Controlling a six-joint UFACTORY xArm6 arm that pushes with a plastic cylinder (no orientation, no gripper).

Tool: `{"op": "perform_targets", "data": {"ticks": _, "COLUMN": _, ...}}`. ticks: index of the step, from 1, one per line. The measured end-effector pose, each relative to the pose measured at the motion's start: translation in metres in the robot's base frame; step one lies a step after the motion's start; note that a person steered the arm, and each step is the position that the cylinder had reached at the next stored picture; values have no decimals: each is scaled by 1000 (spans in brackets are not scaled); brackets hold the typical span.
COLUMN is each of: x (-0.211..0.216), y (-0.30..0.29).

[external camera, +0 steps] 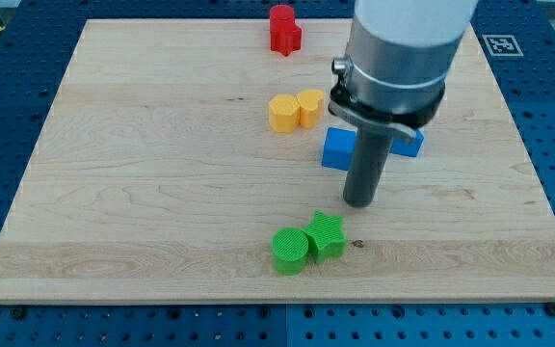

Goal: Nudge the green star down a bit

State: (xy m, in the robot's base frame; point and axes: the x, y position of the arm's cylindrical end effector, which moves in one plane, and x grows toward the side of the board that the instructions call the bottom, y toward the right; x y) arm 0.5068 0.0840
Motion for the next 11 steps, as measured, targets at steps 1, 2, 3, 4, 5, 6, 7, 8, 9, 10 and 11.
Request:
{"op": "perform_targets", "data": {"ticks": 1, "x": -13, "y": 0}}
{"op": "perform_targets", "data": {"ticks": 2, "x": -14, "y": -9}}
{"op": "perform_targets", "data": {"ticks": 3, "x": -14, "y": -15}}
{"op": "perform_targets", "data": {"ticks": 4, "x": -14, "y": -21}}
{"op": "perform_targets", "data": {"ticks": 5, "x": -13, "y": -28}}
{"op": "perform_targets", "data": {"ticks": 6, "x": 4, "y": -37}}
{"op": "perform_targets", "data": {"ticks": 7, "x": 12, "y": -53}}
{"op": "perform_targets", "data": {"ticks": 8, "x": 12, "y": -54}}
{"op": "perform_targets", "data": {"ticks": 9, "x": 17, "y": -54}}
{"op": "perform_targets", "data": {"ticks": 10, "x": 28, "y": -54}}
{"op": "perform_targets", "data": {"ticks": 11, "x": 34, "y": -54}}
